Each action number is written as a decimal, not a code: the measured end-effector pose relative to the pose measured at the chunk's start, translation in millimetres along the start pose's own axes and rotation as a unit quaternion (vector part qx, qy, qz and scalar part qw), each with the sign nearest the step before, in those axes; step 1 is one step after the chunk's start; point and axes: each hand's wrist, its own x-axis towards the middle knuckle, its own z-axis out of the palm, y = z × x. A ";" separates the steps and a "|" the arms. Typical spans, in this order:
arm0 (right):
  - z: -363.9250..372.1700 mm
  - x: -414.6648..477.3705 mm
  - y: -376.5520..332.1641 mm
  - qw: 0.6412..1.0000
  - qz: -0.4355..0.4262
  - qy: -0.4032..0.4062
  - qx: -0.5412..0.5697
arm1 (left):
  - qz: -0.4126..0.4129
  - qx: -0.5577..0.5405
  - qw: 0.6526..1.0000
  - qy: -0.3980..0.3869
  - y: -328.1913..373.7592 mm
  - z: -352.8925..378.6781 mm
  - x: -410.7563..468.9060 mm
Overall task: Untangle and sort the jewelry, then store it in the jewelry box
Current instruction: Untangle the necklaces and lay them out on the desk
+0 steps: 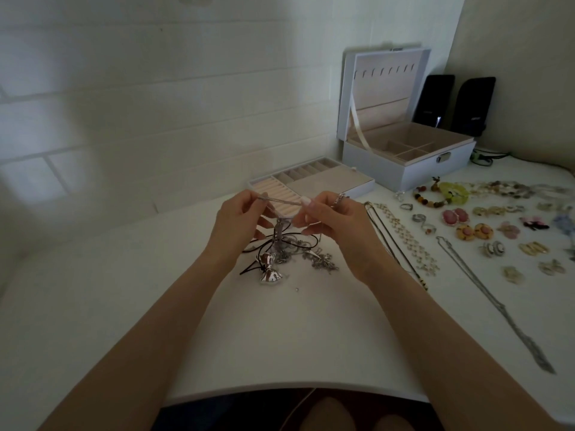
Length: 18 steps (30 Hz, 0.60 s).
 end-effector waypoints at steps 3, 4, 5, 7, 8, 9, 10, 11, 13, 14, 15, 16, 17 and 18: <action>-2.4 0.6 1.9 1.000 -0.007 -0.008 0.016 | -0.018 -0.027 0.999 -0.006 2.6 -1.3 -0.1; -2.6 0.7 1.9 1.000 -0.005 -0.012 0.017 | -0.032 -0.054 0.998 -0.012 4.1 -2.0 -0.1; -2.3 0.8 1.6 1.000 -0.003 -0.015 0.014 | -0.047 -0.080 0.995 -0.019 5.5 -2.7 -0.2; -0.9 0.9 1.0 1.000 -0.002 -0.008 -0.009 | -0.070 -0.115 0.990 -0.037 6.9 -4.3 0.0; 0.0 0.5 0.8 1.000 -0.003 -0.001 -0.031 | -0.076 -0.124 0.988 -0.045 6.7 -4.9 0.2; 0.5 0.6 1.5 0.998 -0.004 0.009 -0.056 | -0.080 -0.128 0.987 -0.055 6.4 -5.1 0.3; 0.9 0.5 2.5 0.996 -0.005 0.019 -0.082 | -0.082 -0.133 0.986 -0.066 6.4 -5.1 0.2; 0.8 0.8 4.1 0.994 -0.005 0.027 -0.103 | -0.085 -0.140 0.984 -0.076 6.6 -5.4 0.0; 1.3 0.9 6.1 0.991 -0.004 0.029 -0.131 | -0.094 -0.164 0.977 -0.097 7.4 -5.6 -0.3; 1.7 0.9 6.8 0.990 -0.007 0.026 -0.139 | -0.100 -0.179 0.973 -0.106 8.3 -5.7 -0.8; 2.2 1.1 7.7 0.989 -0.011 0.025 -0.143 | -0.107 -0.194 0.969 -0.113 9.3 -5.4 -1.5; 2.4 1.1 8.8 0.989 -0.015 0.028 -0.146 | -0.117 -0.208 0.964 -0.117 10.3 -4.7 -1.9; 2.2 1.4 10.4 0.987 -0.019 0.037 -0.157 | -0.129 -0.219 0.960 -0.116 11.1 -3.7 -2.2; 1.8 1.7 11.9 0.983 -0.022 0.047 -0.179 | -0.141 -0.228 0.957 -0.110 11.3 -2.4 -2.1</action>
